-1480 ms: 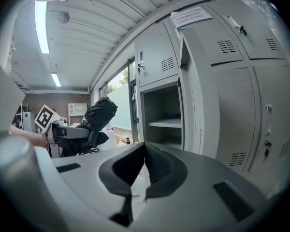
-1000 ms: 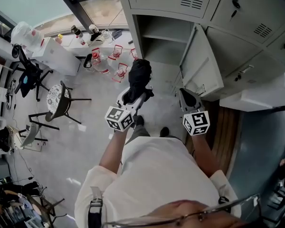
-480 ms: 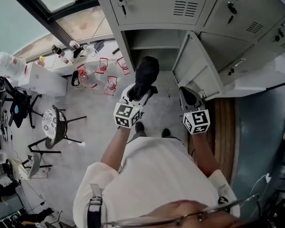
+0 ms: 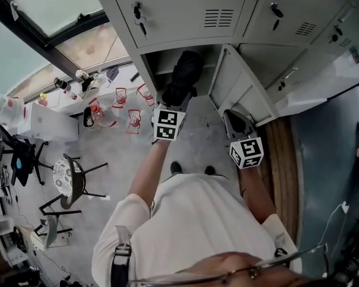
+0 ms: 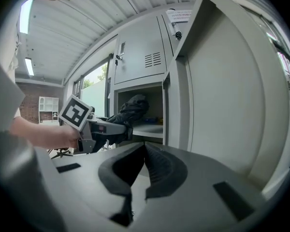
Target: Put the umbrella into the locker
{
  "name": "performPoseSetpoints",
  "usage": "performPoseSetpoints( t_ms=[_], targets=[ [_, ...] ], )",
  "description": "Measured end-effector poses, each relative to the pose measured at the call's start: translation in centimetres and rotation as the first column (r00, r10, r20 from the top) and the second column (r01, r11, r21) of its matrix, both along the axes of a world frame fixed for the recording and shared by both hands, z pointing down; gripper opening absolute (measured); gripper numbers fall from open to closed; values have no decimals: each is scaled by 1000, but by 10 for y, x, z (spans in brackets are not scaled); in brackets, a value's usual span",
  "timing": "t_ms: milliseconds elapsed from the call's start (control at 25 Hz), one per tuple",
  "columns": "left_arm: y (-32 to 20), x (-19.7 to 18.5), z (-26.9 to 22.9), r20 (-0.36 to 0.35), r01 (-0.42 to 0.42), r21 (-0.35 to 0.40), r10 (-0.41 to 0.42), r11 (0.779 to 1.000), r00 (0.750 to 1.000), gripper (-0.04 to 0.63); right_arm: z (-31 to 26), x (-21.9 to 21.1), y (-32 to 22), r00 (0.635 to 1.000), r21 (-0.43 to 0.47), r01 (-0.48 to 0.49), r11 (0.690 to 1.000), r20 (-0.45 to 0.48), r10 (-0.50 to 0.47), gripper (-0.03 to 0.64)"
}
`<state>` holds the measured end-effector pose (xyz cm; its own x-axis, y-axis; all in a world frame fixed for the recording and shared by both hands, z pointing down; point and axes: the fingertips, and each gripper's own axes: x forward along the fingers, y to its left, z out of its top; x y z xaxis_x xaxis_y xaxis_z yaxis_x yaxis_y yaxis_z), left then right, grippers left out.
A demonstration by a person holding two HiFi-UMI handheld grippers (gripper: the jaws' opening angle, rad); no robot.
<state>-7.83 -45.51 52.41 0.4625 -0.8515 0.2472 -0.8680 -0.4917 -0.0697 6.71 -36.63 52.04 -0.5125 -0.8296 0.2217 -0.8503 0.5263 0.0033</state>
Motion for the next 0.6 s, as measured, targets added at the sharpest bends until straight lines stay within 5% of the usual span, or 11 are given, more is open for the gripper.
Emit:
performPoseSetpoints(
  t_ms=[320,600],
  targets=[
    [-52,10,-3,119,16,-7,-15,1000,993,232,-5,3,3,1000,13,-6,1000,-22,6,6],
    [-89,15,-11,298,37,4,-37,999,954,232,-7,1,5,999,18,13,1000,-36,-12,6]
  ],
)
